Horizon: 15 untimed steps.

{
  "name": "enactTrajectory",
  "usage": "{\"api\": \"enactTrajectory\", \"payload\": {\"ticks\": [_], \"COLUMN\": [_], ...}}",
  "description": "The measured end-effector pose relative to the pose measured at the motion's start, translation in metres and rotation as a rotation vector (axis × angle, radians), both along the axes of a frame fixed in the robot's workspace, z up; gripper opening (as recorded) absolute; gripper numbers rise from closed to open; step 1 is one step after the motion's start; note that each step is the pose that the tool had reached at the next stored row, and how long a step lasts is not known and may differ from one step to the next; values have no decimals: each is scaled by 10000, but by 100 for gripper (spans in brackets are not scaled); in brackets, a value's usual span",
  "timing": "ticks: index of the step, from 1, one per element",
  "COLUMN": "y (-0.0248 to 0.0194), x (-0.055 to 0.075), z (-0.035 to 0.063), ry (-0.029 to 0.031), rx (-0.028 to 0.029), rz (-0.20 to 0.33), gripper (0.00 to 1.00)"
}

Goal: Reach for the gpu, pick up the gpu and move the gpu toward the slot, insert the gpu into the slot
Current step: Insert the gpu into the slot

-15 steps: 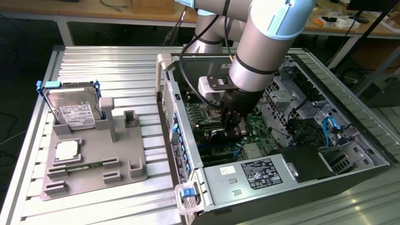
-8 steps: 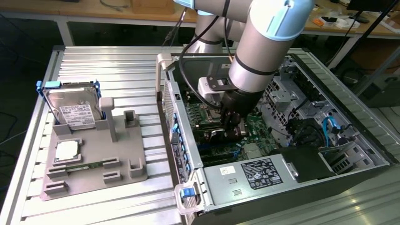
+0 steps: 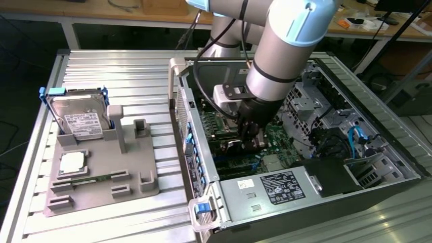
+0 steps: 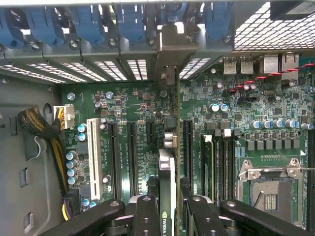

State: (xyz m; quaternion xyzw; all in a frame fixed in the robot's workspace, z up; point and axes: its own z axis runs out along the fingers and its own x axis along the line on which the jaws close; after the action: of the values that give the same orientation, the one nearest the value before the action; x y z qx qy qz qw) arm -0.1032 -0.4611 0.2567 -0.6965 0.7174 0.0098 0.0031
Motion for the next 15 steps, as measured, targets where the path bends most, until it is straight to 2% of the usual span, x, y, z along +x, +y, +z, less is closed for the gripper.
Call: {"api": "enactTrajectory", "payload": {"ticks": [6, 15], "y": [0, 1], "x": [-1, 0], "z": [-9, 26], "ry": [-1, -3], "rx": [2, 5], "rz": [0, 0], "gripper": [27, 27]}}
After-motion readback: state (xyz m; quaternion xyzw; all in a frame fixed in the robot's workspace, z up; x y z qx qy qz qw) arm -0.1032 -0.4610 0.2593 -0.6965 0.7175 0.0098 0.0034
